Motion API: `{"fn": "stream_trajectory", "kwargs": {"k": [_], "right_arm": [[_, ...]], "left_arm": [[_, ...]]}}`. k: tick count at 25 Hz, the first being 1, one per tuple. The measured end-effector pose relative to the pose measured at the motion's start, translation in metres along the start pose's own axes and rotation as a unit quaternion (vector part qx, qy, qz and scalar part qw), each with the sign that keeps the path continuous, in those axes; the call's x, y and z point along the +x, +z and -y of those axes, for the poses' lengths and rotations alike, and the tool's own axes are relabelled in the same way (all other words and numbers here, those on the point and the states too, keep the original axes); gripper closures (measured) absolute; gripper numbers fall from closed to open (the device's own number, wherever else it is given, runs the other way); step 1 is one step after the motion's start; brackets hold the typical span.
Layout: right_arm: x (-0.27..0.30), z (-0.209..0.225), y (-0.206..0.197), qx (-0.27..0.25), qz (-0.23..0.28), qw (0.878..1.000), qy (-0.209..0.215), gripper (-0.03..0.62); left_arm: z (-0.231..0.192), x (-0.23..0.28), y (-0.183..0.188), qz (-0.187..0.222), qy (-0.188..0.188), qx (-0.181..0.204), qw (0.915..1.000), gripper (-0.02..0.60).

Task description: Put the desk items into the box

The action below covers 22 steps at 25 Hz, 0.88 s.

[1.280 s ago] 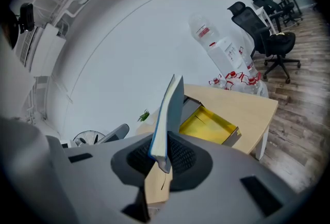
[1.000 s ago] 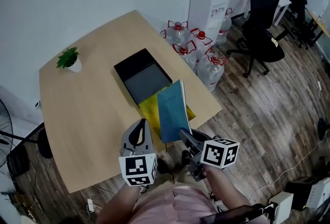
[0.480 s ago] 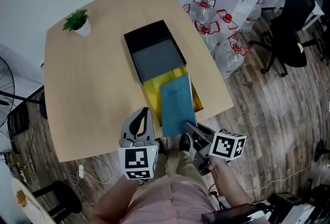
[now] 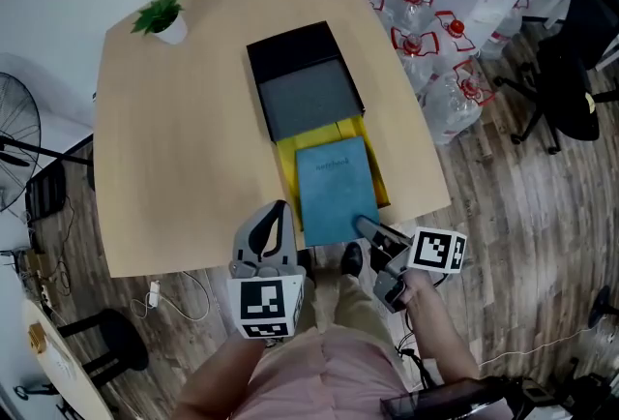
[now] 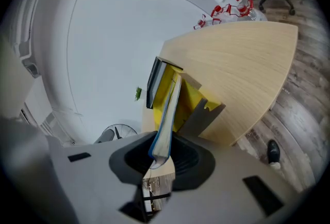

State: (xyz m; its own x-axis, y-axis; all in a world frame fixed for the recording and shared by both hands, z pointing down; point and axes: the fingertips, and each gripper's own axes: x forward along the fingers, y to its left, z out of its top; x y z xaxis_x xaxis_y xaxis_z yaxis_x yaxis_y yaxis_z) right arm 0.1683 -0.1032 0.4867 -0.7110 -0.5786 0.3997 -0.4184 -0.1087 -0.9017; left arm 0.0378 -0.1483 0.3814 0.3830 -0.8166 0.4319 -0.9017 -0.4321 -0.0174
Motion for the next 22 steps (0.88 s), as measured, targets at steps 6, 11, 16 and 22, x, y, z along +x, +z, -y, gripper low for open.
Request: {"fn": "stream_trajectory", "kwargs": {"k": [6, 11, 16, 22], "right_arm": [[0.009, 0.01, 0.0, -0.056, -0.024, 0.998, -0.024, 0.405], [0.006, 0.01, -0.001, -0.12, -0.033, 0.991, -0.053, 0.341], [-0.019, 0.01, 0.012, -0.183, -0.017, 0.979, -0.087, 0.338], [-0.042, -0.007, 0.004, -0.285, -0.015, 0.953, -0.098, 0.359]], "left_arm": [[0.007, -0.001, -0.009, -0.009, 0.01, -0.01, 0.9999, 0.569], [0.021, -0.001, -0.013, -0.012, 0.005, -0.012, 0.9998, 0.569], [0.04, 0.0, -0.013, -0.014, -0.017, -0.006, 0.9997, 0.569], [0.062, -0.005, -0.032, -0.026, -0.043, -0.002, 0.9987, 0.569]]}}
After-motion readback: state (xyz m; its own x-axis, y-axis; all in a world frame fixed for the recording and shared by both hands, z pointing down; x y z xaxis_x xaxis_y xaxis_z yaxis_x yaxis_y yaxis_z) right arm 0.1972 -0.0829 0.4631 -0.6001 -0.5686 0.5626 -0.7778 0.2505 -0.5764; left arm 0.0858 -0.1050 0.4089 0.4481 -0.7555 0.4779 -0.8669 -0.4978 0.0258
